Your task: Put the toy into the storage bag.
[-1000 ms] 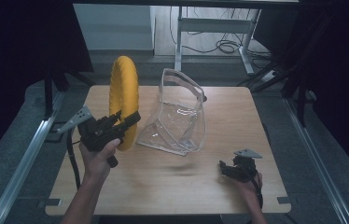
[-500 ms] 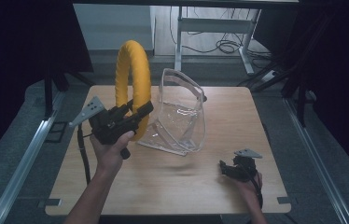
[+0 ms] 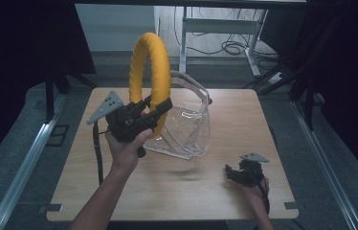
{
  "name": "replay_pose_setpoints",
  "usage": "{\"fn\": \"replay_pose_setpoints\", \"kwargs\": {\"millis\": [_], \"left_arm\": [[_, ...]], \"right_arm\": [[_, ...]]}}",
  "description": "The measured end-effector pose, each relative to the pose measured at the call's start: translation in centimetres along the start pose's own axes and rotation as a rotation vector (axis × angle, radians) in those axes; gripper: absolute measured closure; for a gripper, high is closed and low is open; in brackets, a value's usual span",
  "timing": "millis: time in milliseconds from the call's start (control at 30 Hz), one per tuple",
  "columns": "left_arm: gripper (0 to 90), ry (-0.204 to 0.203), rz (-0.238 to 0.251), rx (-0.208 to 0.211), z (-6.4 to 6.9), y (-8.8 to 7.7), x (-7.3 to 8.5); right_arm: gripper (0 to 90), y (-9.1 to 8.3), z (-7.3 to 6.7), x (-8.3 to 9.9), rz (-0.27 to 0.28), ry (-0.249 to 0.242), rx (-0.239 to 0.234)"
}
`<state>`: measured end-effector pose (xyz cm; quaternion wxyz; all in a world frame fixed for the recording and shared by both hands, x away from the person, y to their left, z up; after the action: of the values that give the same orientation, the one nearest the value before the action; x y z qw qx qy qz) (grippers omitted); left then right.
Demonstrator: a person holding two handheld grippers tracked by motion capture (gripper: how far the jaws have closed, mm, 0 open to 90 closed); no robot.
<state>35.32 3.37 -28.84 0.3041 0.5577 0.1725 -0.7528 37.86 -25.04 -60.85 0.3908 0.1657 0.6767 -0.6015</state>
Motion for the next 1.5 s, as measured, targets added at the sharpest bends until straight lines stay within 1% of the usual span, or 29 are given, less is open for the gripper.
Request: {"fn": "replay_pose_setpoints", "kwargs": {"millis": [167,367,500,533,567,800,833,867,1100,1133,1200,1233,1300,1433,1500], "left_arm": [[51.0,0.012,0.001,-0.005,0.2,0.5,-0.4],[51.0,0.009,0.007,0.011,1.1,1.4,-0.7],[51.0,0.016,0.017,0.019,1.6,1.7,-0.9],[51.0,0.022,0.017,0.024,1.9,2.1,-1.0],[51.0,0.022,0.017,0.024,1.9,2.1,-1.0],[50.9,0.033,0.019,0.048,3.4,3.4,-1.2],[51.0,0.033,0.019,0.048,3.4,3.4,-1.2],[51.0,0.036,0.018,0.057,3.8,3.7,-1.2],[50.9,0.031,0.011,0.077,4.7,4.4,-1.1],[50.9,0.034,0.009,0.083,5.0,4.7,-1.1],[51.0,0.038,0.008,0.084,5.1,4.8,-1.1],[51.0,0.044,0.005,0.091,5.5,5.0,-1.2],[51.0,0.047,0.003,0.096,5.7,5.2,-1.2],[51.0,0.044,-0.002,0.114,6.5,5.9,-1.1],[50.9,0.045,-0.003,0.116,6.6,6.1,-1.0]], "right_arm": [[20.6,0.0,0.0,0.0,0.001,0.000,0.002],[20.6,0.0,0.0,0.0,0.001,0.002,0.002],[20.6,0.0,0.1,0.0,0.003,-0.003,0.003],[20.7,0.0,0.0,0.0,0.003,-0.001,0.004],[20.7,0.0,0.0,0.0,0.002,-0.002,0.003],[20.7,0.0,0.0,0.0,0.002,-0.001,0.003],[20.7,0.0,0.0,0.0,0.002,-0.001,0.003],[20.6,0.0,0.0,0.0,0.001,0.001,0.003],[20.7,0.0,0.0,0.0,0.002,0.001,0.003],[20.7,0.0,0.0,0.0,0.002,0.001,0.003],[20.7,0.0,0.0,0.0,0.002,0.000,0.003],[20.7,0.0,0.0,0.0,0.002,0.001,0.003],[20.6,0.0,0.1,0.0,0.002,-0.001,0.003],[20.7,0.0,0.1,0.0,0.002,-0.001,0.003],[20.7,0.0,0.0,0.0,0.002,0.000,0.002]]}}
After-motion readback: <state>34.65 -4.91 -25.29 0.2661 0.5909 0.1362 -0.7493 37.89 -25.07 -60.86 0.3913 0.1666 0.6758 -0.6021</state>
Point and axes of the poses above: each handheld gripper's, and its own axes: y roughly forward along the jaws, x roughly out of its underside, z roughly to its right, the point moved 10 cm from there along y, roughly forward along the jaws, and after that the axes turned 2 degrees about -y, right-handed, at the moved point
